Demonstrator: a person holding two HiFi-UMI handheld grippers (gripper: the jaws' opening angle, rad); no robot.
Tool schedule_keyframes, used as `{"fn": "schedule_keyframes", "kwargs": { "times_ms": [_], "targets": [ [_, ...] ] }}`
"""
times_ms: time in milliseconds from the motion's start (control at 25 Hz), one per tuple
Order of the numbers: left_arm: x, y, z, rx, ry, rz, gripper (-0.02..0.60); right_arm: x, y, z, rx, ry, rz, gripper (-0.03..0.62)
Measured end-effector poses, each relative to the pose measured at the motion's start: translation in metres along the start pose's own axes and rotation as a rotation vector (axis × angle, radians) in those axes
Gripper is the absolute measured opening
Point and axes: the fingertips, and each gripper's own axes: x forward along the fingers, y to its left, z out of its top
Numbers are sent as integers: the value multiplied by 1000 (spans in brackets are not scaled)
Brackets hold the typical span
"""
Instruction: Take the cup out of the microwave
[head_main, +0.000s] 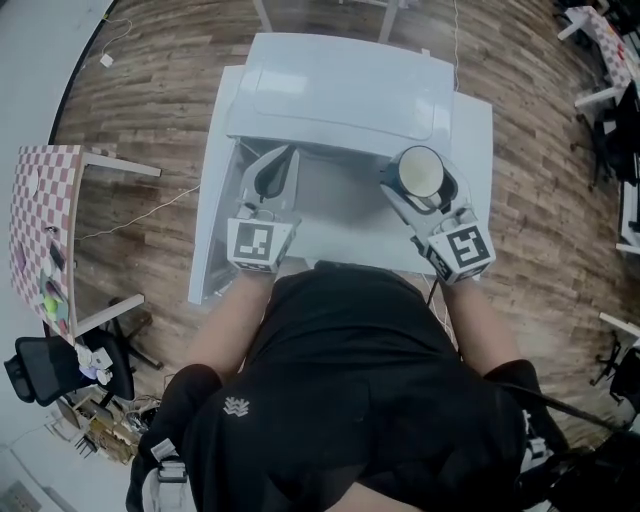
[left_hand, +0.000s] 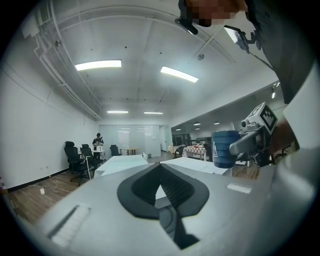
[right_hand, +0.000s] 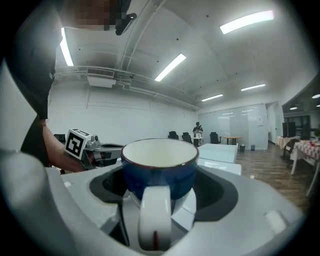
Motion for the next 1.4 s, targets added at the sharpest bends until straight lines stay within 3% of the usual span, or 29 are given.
{"fn": "schedule_keyframes", "kwargs": {
  "times_ms": [600,760,1400],
  "targets": [
    [3,42,40,-16,19,65,0,-11,-39,6,26,38,-82,390],
    [7,51,53,10,-12,68,0,-8,-46,9,24,40,-90,391],
    [14,62,58,0,-29,76,0,11,-52,22,-28,23,-92,390]
  ]
}}
